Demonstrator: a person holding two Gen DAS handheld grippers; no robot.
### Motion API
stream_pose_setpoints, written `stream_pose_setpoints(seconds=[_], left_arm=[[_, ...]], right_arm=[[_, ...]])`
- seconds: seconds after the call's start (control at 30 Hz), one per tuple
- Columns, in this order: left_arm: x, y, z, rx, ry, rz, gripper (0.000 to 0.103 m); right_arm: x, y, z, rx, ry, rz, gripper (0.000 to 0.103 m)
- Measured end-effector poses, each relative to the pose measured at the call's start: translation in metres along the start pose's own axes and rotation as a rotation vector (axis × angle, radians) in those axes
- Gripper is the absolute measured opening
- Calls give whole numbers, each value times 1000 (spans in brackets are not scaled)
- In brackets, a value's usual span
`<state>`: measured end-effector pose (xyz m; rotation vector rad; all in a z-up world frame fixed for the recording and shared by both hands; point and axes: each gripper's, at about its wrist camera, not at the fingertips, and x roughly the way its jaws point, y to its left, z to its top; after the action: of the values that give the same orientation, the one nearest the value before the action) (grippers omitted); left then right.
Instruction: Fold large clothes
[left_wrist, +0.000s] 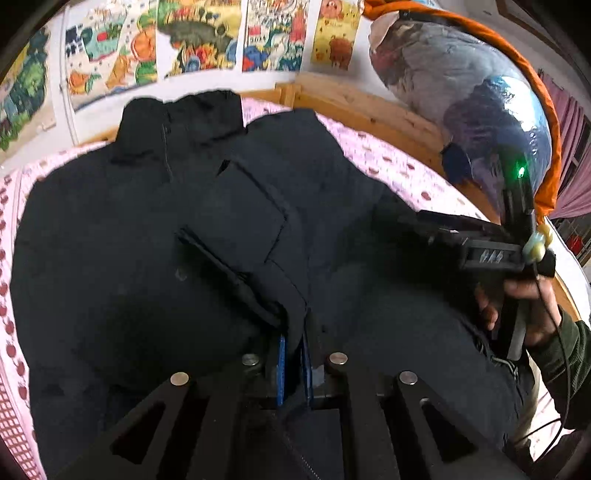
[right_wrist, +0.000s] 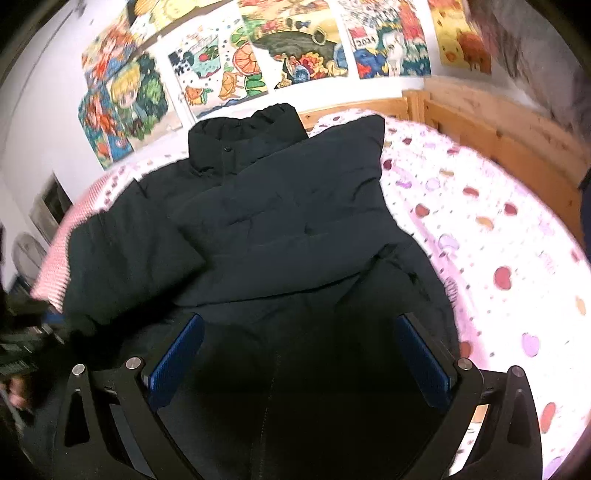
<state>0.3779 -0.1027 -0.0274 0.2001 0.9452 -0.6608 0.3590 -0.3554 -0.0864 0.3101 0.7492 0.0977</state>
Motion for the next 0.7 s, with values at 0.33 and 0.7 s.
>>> stream_pose_setpoints(seconds=[0.33, 0.7], left_arm=[[-15, 2, -10, 14, -30, -33, 86], [-69, 82, -33, -232, -62, 202, 87]], right_arm=[[24, 2, -4, 177, 18, 286, 101], [48, 14, -29, 185, 132, 220, 101]])
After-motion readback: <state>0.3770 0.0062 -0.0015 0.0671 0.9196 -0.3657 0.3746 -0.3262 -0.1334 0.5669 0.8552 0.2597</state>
